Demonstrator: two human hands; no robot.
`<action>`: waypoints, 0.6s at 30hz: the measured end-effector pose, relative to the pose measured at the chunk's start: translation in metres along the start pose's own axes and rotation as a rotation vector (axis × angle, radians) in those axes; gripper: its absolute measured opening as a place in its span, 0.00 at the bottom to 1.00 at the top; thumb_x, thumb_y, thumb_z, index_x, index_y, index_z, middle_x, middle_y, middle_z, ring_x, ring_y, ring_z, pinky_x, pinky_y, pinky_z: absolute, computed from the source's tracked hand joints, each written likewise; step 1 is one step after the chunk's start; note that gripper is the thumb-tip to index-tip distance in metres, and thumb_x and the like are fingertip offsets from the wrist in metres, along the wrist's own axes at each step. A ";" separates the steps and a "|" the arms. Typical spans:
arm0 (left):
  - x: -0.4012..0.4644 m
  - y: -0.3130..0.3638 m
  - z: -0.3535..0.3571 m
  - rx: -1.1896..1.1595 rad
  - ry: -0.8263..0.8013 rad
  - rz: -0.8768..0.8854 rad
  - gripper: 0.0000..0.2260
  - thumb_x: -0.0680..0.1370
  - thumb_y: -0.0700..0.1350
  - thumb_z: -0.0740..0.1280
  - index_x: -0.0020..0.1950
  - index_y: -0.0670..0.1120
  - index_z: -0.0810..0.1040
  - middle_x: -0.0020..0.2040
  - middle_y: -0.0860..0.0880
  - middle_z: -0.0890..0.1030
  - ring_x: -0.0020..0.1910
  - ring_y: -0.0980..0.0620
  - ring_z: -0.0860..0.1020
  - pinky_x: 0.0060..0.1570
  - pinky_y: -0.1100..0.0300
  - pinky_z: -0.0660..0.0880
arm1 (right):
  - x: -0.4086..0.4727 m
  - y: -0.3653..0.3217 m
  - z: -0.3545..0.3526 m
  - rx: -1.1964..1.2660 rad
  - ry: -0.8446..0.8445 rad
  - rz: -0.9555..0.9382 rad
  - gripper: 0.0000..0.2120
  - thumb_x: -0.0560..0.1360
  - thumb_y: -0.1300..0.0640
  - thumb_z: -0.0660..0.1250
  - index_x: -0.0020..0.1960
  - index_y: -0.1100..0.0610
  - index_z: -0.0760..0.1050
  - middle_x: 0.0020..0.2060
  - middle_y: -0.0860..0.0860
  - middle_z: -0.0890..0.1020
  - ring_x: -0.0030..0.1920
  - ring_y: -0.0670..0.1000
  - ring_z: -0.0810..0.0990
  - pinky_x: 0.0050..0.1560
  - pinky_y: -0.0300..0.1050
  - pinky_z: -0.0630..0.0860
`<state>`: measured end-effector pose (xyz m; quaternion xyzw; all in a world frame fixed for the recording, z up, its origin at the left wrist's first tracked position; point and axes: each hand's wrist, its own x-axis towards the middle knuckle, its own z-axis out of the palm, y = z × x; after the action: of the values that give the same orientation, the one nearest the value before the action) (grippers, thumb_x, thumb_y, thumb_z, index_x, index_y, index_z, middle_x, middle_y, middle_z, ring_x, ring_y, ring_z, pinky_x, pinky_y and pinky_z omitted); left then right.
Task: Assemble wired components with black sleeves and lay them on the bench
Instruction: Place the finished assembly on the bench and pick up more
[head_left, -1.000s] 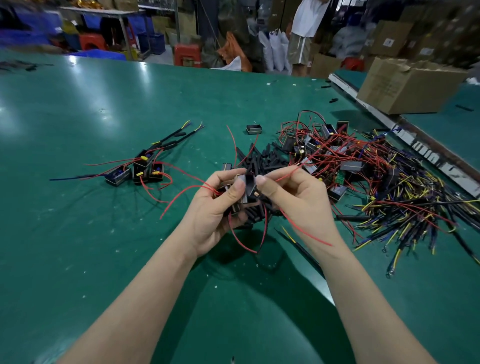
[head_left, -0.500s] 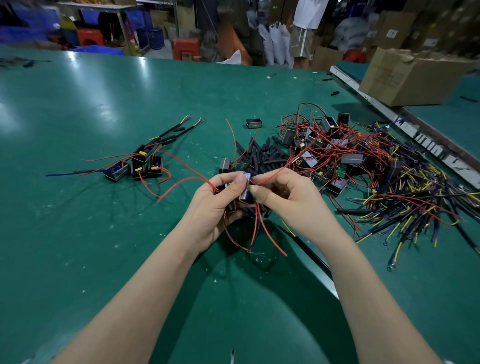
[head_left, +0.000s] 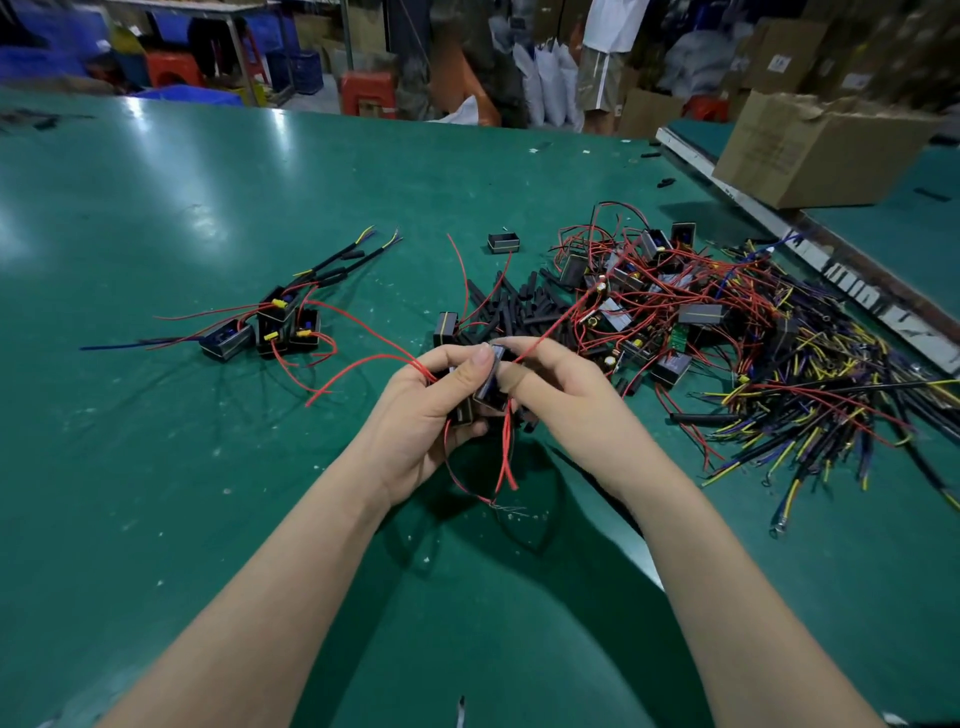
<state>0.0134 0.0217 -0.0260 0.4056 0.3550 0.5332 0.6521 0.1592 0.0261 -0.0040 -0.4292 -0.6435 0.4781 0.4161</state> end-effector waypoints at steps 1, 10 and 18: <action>0.000 0.000 0.000 -0.012 0.002 0.006 0.08 0.68 0.51 0.70 0.42 0.49 0.82 0.36 0.48 0.82 0.31 0.54 0.80 0.29 0.67 0.76 | -0.001 -0.001 0.001 0.012 -0.020 0.001 0.07 0.78 0.57 0.65 0.56 0.50 0.75 0.35 0.44 0.78 0.34 0.38 0.74 0.40 0.32 0.71; 0.005 -0.002 0.003 -0.062 0.075 0.026 0.08 0.69 0.50 0.68 0.44 0.47 0.76 0.37 0.53 0.83 0.32 0.58 0.80 0.31 0.67 0.77 | 0.000 0.003 0.019 0.353 0.147 0.068 0.09 0.79 0.66 0.61 0.48 0.52 0.73 0.42 0.47 0.81 0.41 0.45 0.77 0.44 0.41 0.74; 0.007 0.002 0.006 -0.177 0.175 -0.045 0.05 0.80 0.39 0.60 0.47 0.48 0.72 0.34 0.50 0.74 0.29 0.56 0.76 0.27 0.64 0.74 | 0.006 -0.004 -0.004 0.623 0.393 0.144 0.06 0.82 0.61 0.57 0.57 0.55 0.70 0.41 0.45 0.83 0.38 0.43 0.80 0.33 0.35 0.70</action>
<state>0.0192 0.0276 -0.0220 0.2904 0.3712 0.5809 0.6636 0.1606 0.0319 0.0013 -0.4096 -0.3434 0.5875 0.6075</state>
